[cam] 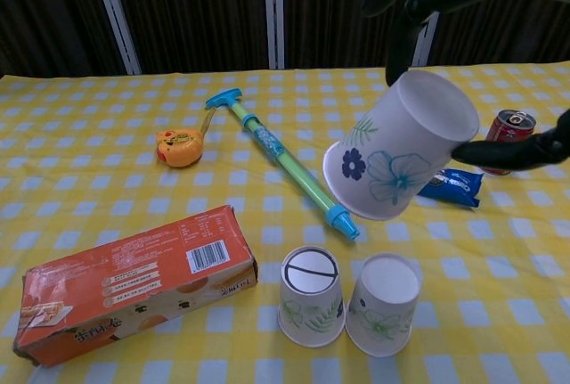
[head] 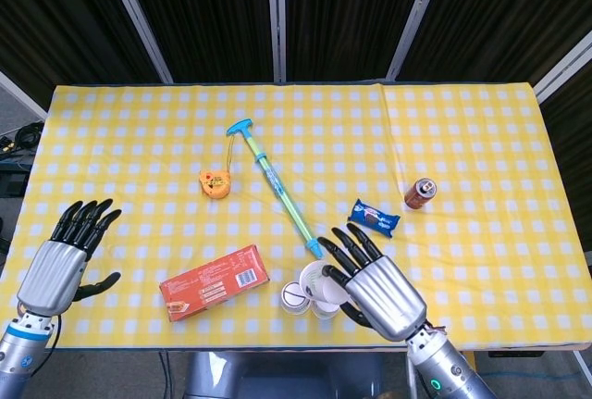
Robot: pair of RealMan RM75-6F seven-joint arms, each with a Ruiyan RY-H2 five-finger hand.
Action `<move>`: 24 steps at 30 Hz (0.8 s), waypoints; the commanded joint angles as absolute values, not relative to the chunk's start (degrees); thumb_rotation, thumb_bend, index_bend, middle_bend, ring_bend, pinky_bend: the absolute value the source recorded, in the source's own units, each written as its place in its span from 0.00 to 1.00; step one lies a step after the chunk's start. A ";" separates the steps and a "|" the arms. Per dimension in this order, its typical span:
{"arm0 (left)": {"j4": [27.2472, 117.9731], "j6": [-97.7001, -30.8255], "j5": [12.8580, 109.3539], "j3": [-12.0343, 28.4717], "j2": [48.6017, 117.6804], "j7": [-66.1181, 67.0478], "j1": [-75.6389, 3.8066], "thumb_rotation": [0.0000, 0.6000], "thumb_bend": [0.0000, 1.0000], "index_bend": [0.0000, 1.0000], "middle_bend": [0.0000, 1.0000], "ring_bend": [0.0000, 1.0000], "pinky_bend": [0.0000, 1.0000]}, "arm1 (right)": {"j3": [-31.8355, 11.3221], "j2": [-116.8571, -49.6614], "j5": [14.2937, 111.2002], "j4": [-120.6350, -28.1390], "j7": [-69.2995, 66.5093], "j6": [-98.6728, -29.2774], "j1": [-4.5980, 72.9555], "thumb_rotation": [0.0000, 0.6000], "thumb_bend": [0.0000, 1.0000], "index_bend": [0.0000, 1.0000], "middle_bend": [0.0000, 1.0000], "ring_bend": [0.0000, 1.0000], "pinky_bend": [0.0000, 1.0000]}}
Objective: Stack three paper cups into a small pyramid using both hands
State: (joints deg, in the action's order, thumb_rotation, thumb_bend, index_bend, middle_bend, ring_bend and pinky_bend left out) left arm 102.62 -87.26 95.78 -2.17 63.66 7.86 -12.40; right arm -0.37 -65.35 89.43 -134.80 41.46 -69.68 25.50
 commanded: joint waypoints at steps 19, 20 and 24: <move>102.31 -85.66 95.57 -1.10 63.88 8.00 -12.03 1.00 0.15 0.07 0.00 0.00 0.00 | 0.25 -70.67 85.47 -131.48 43.89 -67.15 24.81 1.00 0.22 0.52 0.10 0.00 0.00; 102.33 -85.63 95.57 -1.06 63.88 8.02 -12.01 1.00 0.15 0.07 0.00 0.00 0.00 | 0.30 -70.79 85.50 -131.45 43.88 -67.02 24.84 1.00 0.22 0.52 0.10 0.00 0.00; 102.36 -85.59 95.40 -0.78 63.87 8.00 -11.85 1.00 0.15 0.07 0.00 0.00 0.00 | 0.57 -71.44 85.49 -131.14 43.83 -66.64 24.85 1.00 0.22 0.51 0.10 0.00 0.00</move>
